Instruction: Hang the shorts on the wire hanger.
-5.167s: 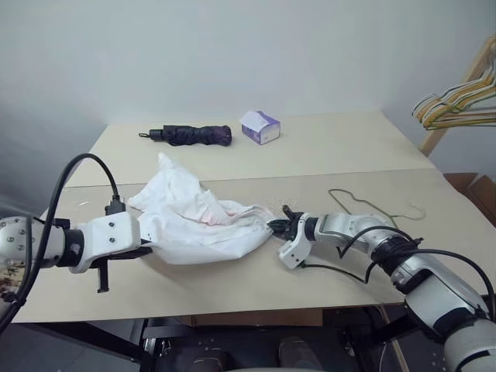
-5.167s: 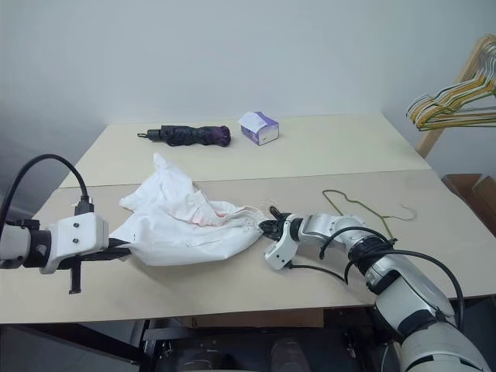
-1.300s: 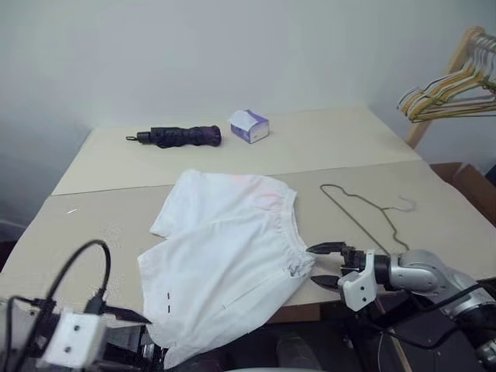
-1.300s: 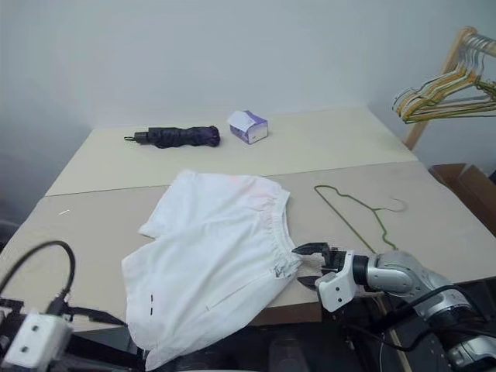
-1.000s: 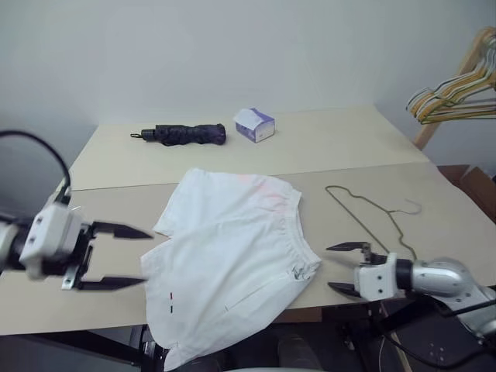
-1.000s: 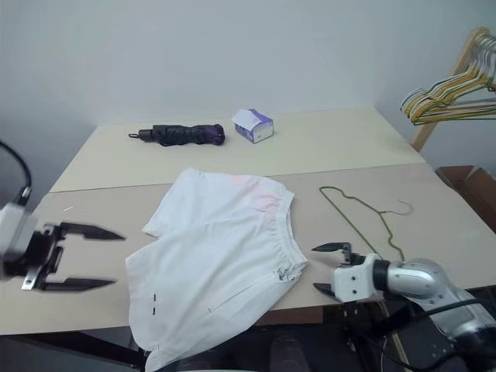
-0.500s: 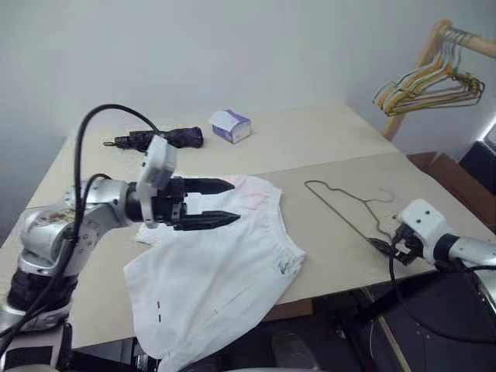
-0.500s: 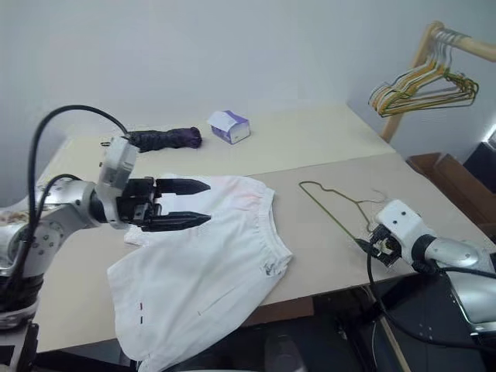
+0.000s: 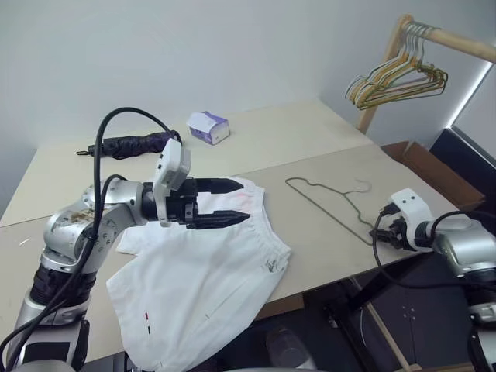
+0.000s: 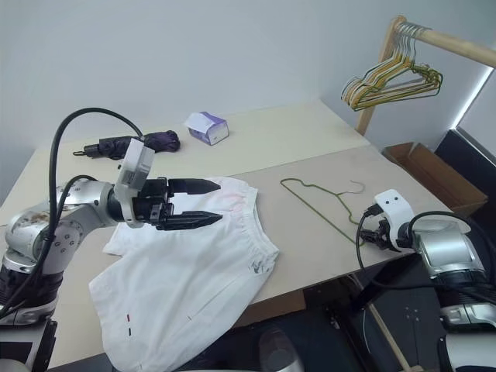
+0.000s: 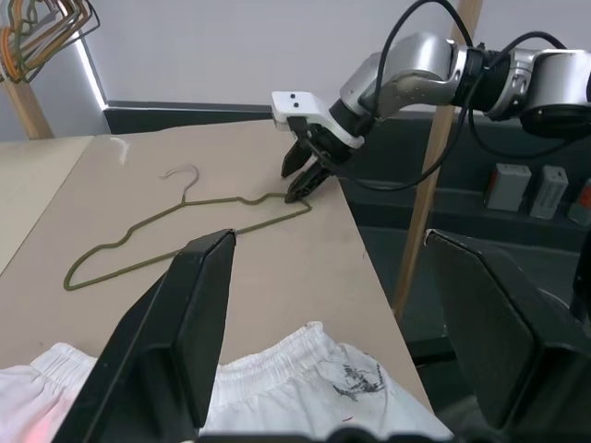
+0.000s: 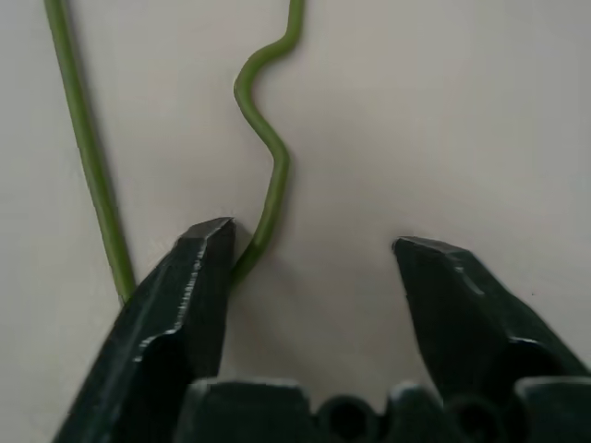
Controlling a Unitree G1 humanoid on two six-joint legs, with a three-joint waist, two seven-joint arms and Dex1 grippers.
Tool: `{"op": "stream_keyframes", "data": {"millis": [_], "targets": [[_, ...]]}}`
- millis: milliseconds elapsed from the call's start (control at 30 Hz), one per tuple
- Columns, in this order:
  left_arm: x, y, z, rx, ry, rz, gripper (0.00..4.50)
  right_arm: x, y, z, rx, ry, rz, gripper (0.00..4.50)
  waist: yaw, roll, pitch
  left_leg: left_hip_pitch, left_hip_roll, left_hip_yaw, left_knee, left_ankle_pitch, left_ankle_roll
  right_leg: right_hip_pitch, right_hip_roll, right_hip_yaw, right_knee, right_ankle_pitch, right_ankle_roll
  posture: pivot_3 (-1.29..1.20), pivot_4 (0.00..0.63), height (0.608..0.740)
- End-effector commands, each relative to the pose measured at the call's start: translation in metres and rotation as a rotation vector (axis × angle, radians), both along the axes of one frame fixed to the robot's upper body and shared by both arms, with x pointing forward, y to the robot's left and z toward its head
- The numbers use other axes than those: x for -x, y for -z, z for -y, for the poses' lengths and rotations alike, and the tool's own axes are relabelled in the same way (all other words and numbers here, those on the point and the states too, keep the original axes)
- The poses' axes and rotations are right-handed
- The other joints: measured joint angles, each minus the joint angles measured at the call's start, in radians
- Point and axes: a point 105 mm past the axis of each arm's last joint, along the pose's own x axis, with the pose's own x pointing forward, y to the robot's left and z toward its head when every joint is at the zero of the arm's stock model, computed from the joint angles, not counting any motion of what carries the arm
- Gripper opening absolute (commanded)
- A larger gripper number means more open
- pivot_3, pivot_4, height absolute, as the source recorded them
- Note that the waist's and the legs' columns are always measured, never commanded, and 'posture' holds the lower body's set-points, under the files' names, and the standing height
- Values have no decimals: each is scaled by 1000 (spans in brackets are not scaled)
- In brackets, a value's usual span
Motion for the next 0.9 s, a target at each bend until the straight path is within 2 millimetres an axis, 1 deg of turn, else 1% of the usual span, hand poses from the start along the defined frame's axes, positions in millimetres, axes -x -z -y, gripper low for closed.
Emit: {"op": "stream_keyframes", "data": {"millis": [33,67,100,167,200,233,367,500,600,700,767,833,867,900], "targets": [[1,-9,-5,9,-19,55,3540,-4,3,2,-1,15,-10,1841,-3,-1,0,2,0,0,0,0,0,2,0,0,-1,0,1,-402,0,740],[1,-8,-6,8,-20,55,3540,-6,4,1,-8,17,-9,1589,-5,-1,-1,3,0,0,0,-1,-1,4,0,0,-2,0,1,-401,0,740],[2,-7,-6,6,-21,56,3540,-8,4,1,-11,18,-7,1216,-6,-1,-1,6,0,0,0,-2,-2,8,0,0,-4,1,2,-397,0,740],[2,-7,-7,2,-23,59,3540,-12,4,-1,-22,25,-3,595,-9,-2,-1,7,0,0,0,-5,-6,10,0,0,-6,1,2,-392,0,740],[2,-6,-7,1,-23,61,3540,-14,4,-2,-28,28,-1,200,-11,-3,-2,7,0,0,0,-5,-6,10,0,0,-6,2,3,-391,0,740],[2,-6,-7,0,-25,65,3540,-16,4,-3,-34,31,-1,21,-12,-4,-2,7,0,0,0,-5,-6,10,0,0,-6,2,3,-391,0,740],[2,-6,-8,-3,-29,76,3540,-20,2,-7,-75,61,1,21,-20,-7,-4,7,0,-1,0,-5,-6,9,0,0,-6,2,3,-389,0,740],[1,-5,-9,-8,-31,88,3540,-24,-8,-9,-129,121,23,21,-25,-7,-4,7,0,-1,0,-5,-6,9,0,0,-6,3,3,-394,0,740],[-1,-5,-8,-4,-34,92,3540,-31,-26,-8,-198,206,106,21,-24,-7,-4,7,0,-1,0,-5,-6,9,0,0,-6,3,3,-399,0,740],[-4,-6,-9,1,-46,96,3540,-34,-42,-9,-239,240,188,21,-22,-6,-4,6,0,-1,0,-5,-6,8,0,1,-6,3,3,-403,0,740],[-12,-9,-12,10,-81,103,3540,-36,-65,-13,-213,219,314,21,-19,-5,-4,5,0,-1,0,-5,-6,7,0,1,-6,3,3,-405,0,740],[-18,-11,-15,19,-115,113,3540,-36,-82,-17,-167,184,427,21,-14,-5,-4,5,0,-1,0,-5,-6,7,-1,1,-5,2,4,-407,0,740],[-25,-15,-16,36,-152,121,3540,-36,-93,-21,-102,147,500,21,-13,-5,-4,4,0,-1,0,-5,-6,7,0,1,-5,2,4,-408,0,740],[-35,-20,-18,53,-209,144,3540,-35,-104,-26,-1,85,587,21,-9,-5,-4,4,0,-1,0,-5,-6,6,-1,1,-5,2,4,-408,0,740]]}}
